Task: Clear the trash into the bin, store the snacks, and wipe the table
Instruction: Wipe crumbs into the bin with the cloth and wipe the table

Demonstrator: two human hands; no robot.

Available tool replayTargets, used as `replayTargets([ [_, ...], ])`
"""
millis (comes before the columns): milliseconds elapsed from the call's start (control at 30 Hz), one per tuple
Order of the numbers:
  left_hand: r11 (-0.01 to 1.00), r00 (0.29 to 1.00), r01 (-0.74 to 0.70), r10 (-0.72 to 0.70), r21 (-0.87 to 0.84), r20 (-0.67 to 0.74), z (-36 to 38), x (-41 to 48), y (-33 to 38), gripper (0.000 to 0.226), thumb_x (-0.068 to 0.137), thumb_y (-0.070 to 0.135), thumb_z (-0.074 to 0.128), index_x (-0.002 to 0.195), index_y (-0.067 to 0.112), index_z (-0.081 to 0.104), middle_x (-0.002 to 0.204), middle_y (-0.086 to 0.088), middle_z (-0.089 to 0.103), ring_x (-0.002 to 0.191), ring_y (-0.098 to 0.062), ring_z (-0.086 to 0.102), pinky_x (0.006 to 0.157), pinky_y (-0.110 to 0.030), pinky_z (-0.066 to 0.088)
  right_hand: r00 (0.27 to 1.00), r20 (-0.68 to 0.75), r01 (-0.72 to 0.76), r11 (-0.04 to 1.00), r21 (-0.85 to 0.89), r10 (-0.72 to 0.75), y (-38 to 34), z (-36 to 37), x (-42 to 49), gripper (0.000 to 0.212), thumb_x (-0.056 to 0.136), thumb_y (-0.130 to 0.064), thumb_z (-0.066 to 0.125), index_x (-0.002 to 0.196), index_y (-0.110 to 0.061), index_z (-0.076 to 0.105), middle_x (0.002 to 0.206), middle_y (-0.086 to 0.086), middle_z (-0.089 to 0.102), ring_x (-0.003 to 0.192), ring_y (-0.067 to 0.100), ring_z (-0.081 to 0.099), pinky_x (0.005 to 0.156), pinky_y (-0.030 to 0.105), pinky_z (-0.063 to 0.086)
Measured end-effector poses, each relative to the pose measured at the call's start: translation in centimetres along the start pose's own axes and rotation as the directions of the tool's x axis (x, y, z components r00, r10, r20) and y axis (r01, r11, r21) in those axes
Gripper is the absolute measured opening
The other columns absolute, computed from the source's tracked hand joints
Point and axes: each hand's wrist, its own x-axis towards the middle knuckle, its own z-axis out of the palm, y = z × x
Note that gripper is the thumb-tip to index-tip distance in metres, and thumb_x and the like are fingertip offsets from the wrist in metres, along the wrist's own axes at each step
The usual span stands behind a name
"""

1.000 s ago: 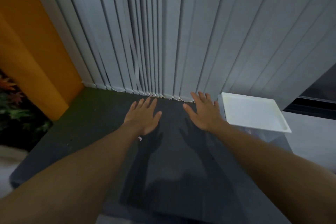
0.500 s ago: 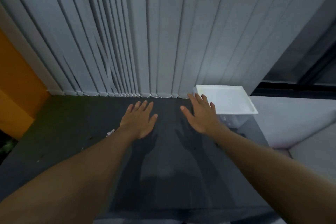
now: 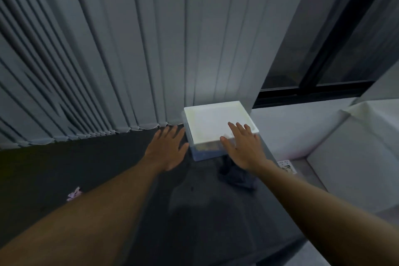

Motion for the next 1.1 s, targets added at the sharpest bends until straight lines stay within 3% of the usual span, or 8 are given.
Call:
replayTargets([
  [167, 0.996, 0.996, -0.094, 0.094, -0.001, 0.002, 1.4, 2.8, 3.3, 0.060, 0.106, 0.044, 0.024, 0.160, 0.021, 0.012, 0.166, -0.005, 0.015, 0.153, -0.024, 0.012, 0.124, -0.043, 0.008, 0.999, 0.021, -0.028, 0.999, 0.031, 0.028, 3.9, 0.7, 0.7, 0.066, 0.100, -0.062, 0.027, 0.156, -0.029, 0.020, 0.164, 0.001, 0.020, 0.152, 0.028, 0.010, 0.121, 0.057, 0.013],
  [300, 0.967, 0.968, -0.252, 0.252, -0.038, -0.001, 3.8, 3.9, 6.0, 0.055, 0.104, 0.040, 0.033, 0.155, 0.018, 0.030, 0.155, -0.004, 0.040, 0.139, -0.026, 0.037, 0.114, -0.039, 0.031, 0.997, 0.042, -0.065, 0.993, 0.096, 0.062, 6.6, 2.1, 1.2, 0.068, 0.097, -0.064, 0.027, 0.154, -0.027, 0.027, 0.161, 0.001, 0.029, 0.151, 0.026, 0.015, 0.119, 0.059, 0.017],
  [433, 0.946, 0.948, -0.316, 0.317, 0.066, -0.005, 6.9, 5.3, 7.9, 0.057, 0.097, 0.044, 0.038, 0.146, 0.016, 0.044, 0.142, -0.004, 0.052, 0.131, -0.034, 0.036, 0.102, -0.044, 0.045, 0.988, 0.085, -0.136, 0.988, 0.074, 0.129, 9.1, 4.6, 0.8, 0.061, 0.100, -0.057, 0.036, 0.152, -0.026, 0.032, 0.157, 0.001, 0.036, 0.150, 0.028, 0.018, 0.117, 0.059, 0.021],
  [600, 0.906, 0.915, -0.387, 0.401, 0.174, -0.052, 10.5, 6.9, 8.9, 0.056, 0.089, 0.031, 0.059, 0.142, 0.012, 0.053, 0.156, -0.008, 0.039, 0.147, -0.041, 0.023, 0.114, -0.053, 0.034, 0.965, 0.208, -0.167, 0.986, 0.023, 0.158, 11.7, 8.8, 0.4, 0.060, 0.094, -0.060, 0.040, 0.145, -0.028, 0.040, 0.149, 0.002, 0.043, 0.143, 0.031, 0.029, 0.106, 0.058, 0.037],
  [700, 0.881, 0.900, -0.419, 0.435, 0.219, -0.029, 13.2, 7.4, 9.0, 0.064, 0.088, 0.031, 0.057, 0.148, 0.013, 0.045, 0.165, -0.011, 0.020, 0.151, -0.044, 0.003, 0.118, -0.058, 0.022, 0.930, 0.327, -0.178, 0.984, -0.008, 0.171, 12.6, 11.1, 0.2, 0.070, 0.093, -0.060, 0.046, 0.154, -0.030, 0.027, 0.161, 0.003, 0.023, 0.150, 0.031, 0.013, 0.112, 0.060, 0.031],
  [867, 0.840, 0.847, -0.530, 0.519, 0.113, 0.114, 17.4, 8.1, 9.3, 0.070, 0.094, 0.024, 0.050, 0.158, 0.017, 0.023, 0.167, -0.006, 0.011, 0.154, -0.026, 0.006, 0.125, -0.044, 0.009, 0.884, 0.434, -0.138, 0.984, -0.111, 0.173, 13.0, 13.8, -0.7, 0.076, 0.093, -0.060, 0.049, 0.157, -0.036, 0.015, 0.166, 0.001, 0.001, 0.151, 0.033, 0.004, 0.110, 0.060, 0.028],
  [967, 0.910, 0.863, -0.415, 0.398, -0.012, 0.312, 19.5, 7.6, 9.9, 0.066, 0.103, 0.027, 0.036, 0.160, 0.025, 0.003, 0.168, 0.000, -0.002, 0.155, -0.022, 0.000, 0.124, -0.039, 0.005, 0.935, 0.326, -0.095, 0.985, -0.146, 0.139, 12.8, 14.4, -0.9, 0.064, 0.098, -0.047, 0.051, 0.155, -0.028, 0.027, 0.162, 0.009, 0.019, 0.142, 0.039, 0.021, 0.109, 0.052, 0.036],
  [1100, 0.944, 0.876, -0.312, 0.328, -0.102, 0.353, 19.8, 7.3, 10.5, 0.063, 0.104, 0.019, 0.036, 0.160, 0.024, 0.008, 0.168, 0.002, 0.000, 0.154, -0.022, 0.005, 0.122, -0.040, 0.021, 0.944, 0.307, -0.101, 0.992, -0.070, 0.118, 12.3, 14.4, -0.1, 0.048, 0.097, -0.014, 0.053, 0.144, -0.020, 0.046, 0.140, 0.015, 0.041, 0.117, 0.039, 0.041, 0.100, 0.043, 0.045],
])
